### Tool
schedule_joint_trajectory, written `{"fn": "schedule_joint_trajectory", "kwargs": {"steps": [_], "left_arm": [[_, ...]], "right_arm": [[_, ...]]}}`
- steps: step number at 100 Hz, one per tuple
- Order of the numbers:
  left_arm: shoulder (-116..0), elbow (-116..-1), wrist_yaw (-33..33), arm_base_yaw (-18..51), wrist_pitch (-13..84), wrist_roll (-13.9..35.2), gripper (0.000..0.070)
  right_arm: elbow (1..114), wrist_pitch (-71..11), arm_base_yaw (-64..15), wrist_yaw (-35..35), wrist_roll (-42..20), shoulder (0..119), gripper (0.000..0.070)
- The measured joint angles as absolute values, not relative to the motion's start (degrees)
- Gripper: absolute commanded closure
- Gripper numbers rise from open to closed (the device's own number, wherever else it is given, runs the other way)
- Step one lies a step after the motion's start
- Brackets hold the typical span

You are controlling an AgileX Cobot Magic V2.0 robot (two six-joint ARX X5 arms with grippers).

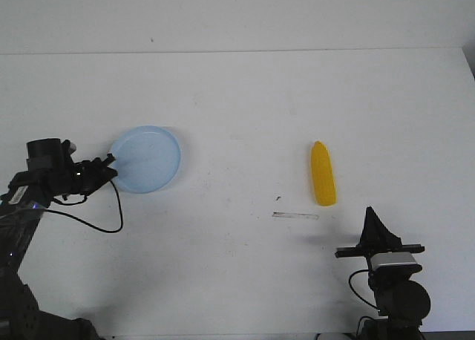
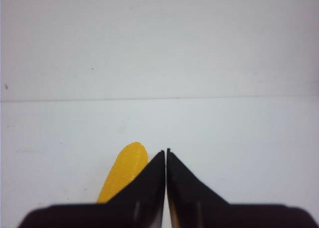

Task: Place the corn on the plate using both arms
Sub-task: 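Push the blue plate with the left gripper toward the table center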

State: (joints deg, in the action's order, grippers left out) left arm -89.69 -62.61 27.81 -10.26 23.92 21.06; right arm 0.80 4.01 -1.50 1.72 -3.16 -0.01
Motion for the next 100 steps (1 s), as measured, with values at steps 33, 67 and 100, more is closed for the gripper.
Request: {"fn": "schedule_joint_trajectory", "kwargs": {"steps": [33,67,100], "left_arm": [[-89.71,-62.61,23.09,10.74,18.41,28.36,0.0699],[-90.78,-62.61,15.97,23.94,16.71,32.23,0.0699],[-94.67,-62.61,15.73,25.15,16.99,33.87,0.0577]], "right_arm": [[0.80,4.01,-1.50,1.69,-3.16,-0.01,0.0697],[0.80,4.01,-1.50,1.69,-3.16,-0.01,0.0697],[0.80,4.01,-1.50,1.72,-3.16,-0.01,0.0697]]}}
